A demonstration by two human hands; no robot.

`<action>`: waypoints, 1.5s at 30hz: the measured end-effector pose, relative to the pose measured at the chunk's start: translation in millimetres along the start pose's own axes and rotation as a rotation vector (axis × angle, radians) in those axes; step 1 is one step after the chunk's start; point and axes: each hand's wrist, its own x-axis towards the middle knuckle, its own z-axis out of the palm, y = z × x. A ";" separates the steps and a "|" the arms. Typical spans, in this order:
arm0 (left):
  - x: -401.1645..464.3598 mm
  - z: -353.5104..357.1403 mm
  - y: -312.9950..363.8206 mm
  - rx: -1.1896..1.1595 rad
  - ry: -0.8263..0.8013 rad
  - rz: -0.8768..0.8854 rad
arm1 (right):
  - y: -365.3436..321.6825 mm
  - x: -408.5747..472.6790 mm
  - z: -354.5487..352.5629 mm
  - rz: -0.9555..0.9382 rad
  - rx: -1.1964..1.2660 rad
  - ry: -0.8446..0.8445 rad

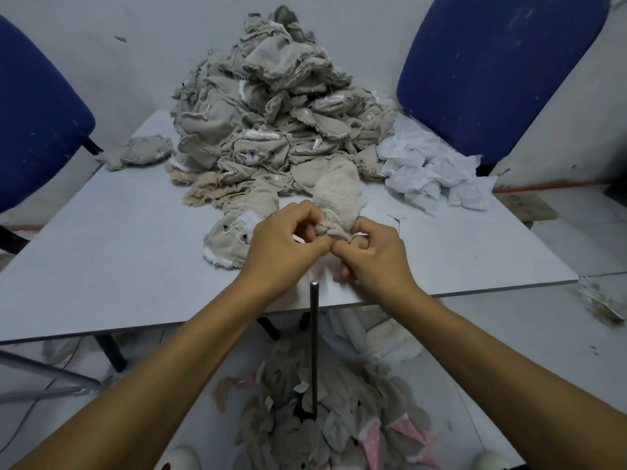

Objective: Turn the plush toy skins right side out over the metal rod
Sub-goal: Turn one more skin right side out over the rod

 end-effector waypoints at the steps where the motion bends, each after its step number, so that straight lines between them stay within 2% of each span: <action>1: 0.5 -7.3 -0.8 0.032 -0.020 0.037 | -0.3 -0.4 -1.1 -0.007 0.016 -0.018; 5: 3.3 -39.4 -6.2 -0.090 -0.298 -0.015 | -4.9 -0.7 -6.0 -0.013 0.042 -0.167; 6: 3.9 -43.5 -7.8 -0.107 -0.323 -0.024 | -6.4 -1.4 -6.0 -0.014 0.040 -0.190; 9: 6.4 -40.1 -13.2 -0.175 -0.245 -0.054 | -8.6 -4.1 -2.5 0.010 0.040 -0.174; 12: 4.2 -24.9 -16.2 -0.299 -0.145 -0.160 | -11.2 -5.6 0.9 0.052 0.056 -0.121; 15: 5.8 -19.6 -18.4 -0.469 -0.116 -0.340 | -11.7 -10.0 -6.5 0.118 0.173 -0.288; 17: 5.9 -17.9 -19.6 -0.479 -0.113 -0.388 | -11.1 -11.4 -13.2 0.122 0.135 -0.334; 21: 3.0 -1.1 -17.4 -0.377 0.013 -0.408 | -9.4 -7.8 -1.0 0.040 -0.095 -0.136; 25: 3.4 2.8 -13.4 -0.521 0.035 -0.466 | -5.2 -2.2 11.3 0.028 -0.210 0.063; 26: 2.4 1.6 -12.5 -0.480 0.023 -0.441 | -4.5 -1.0 12.3 0.046 -0.219 0.090; 30: -1.4 0.8 -7.1 0.031 0.076 -0.180 | -7.8 1.9 18.4 0.168 -0.103 0.116; 33: -1.6 2.6 -3.4 0.317 0.108 0.094 | -10.1 3.9 21.4 0.248 -0.011 0.145; 35: 0.1 1.7 -4.8 0.245 -0.005 0.156 | -12.7 3.9 17.5 0.255 0.016 0.123; 37: 4.9 -8.3 -9.7 0.096 -0.136 0.076 | -17.3 3.6 13.2 0.282 0.124 0.053; 41: 11.7 -27.1 -18.0 0.194 -0.334 0.111 | -27.8 6.1 1.7 0.427 0.302 -0.174; 43: 10.0 -27.0 -18.6 0.107 -0.367 0.067 | -28.6 7.9 -2.9 0.553 0.401 -0.216; 45: 9.6 -27.4 -19.7 0.099 -0.325 0.042 | -29.7 7.5 -6.2 0.639 0.488 -0.243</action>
